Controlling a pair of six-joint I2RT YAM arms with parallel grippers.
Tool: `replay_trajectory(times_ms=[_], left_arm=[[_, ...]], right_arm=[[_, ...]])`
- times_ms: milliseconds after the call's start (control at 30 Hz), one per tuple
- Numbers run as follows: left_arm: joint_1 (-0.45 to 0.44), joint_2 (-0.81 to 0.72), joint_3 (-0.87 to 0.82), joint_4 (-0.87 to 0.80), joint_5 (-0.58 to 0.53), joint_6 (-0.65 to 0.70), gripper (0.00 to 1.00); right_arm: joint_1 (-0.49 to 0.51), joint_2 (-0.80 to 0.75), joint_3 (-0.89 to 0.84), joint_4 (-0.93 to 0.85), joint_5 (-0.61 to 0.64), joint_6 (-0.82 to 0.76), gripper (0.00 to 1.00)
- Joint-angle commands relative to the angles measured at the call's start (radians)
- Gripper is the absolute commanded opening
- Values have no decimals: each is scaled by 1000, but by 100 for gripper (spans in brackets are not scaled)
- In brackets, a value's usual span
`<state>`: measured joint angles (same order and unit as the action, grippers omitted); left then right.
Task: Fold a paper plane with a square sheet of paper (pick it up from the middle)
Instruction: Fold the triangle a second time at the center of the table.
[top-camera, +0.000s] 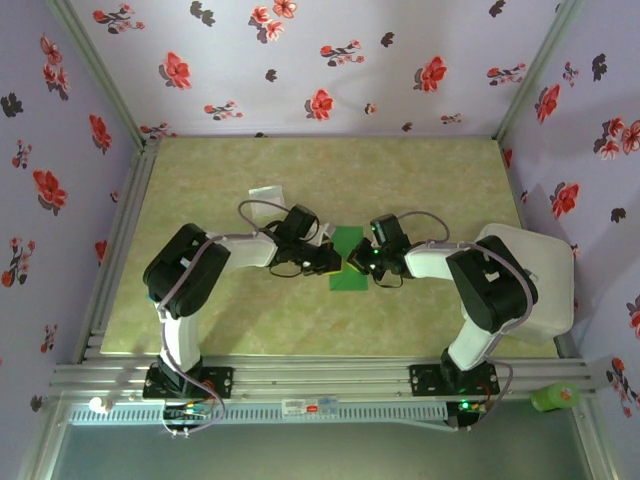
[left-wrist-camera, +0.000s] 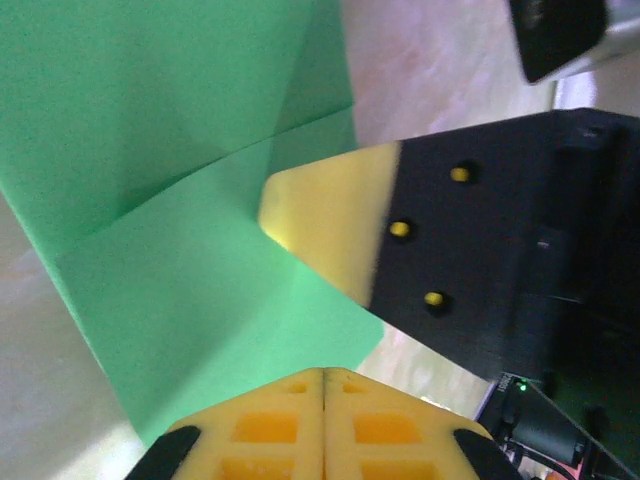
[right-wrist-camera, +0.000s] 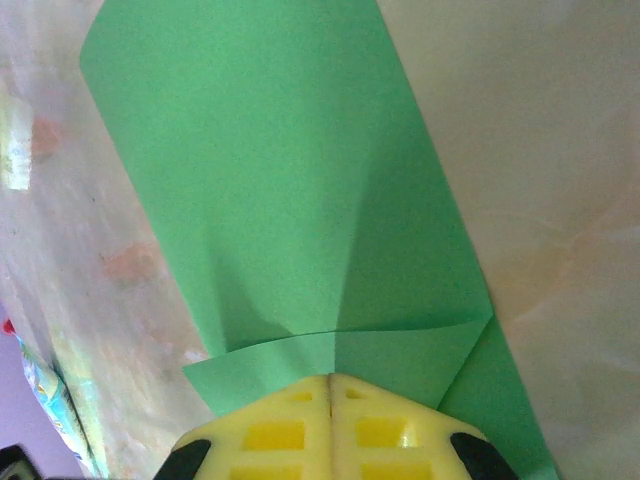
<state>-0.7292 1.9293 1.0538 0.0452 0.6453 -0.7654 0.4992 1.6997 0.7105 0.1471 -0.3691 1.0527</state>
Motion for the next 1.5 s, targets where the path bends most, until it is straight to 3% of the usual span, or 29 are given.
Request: replay_trajectory(times_ms=[0,300,533,800,1200,1467], left_arm=[[-3,41,28,-13,26,-4,8],[-33,83,-1,-181,-92,108,7],[-51,74,-37,-203,-152,122,7],[-50,57,-30,-197,-160,121,7],[-50,56,-38,-203,-170,118,4],[-51,59,-32,-225,-170,141,3]], right_arm=[[-8,20,-16,-124,53,-23,0],[-9,5,-4,-108,35,-47,0],[-16,-59,110,-256,29,-167,3],[30,-45,54,-69,-84,-71,0],[-42,37,-73,41,-23,-20,0],[-108,-18,-11,-133,49,-107,0]])
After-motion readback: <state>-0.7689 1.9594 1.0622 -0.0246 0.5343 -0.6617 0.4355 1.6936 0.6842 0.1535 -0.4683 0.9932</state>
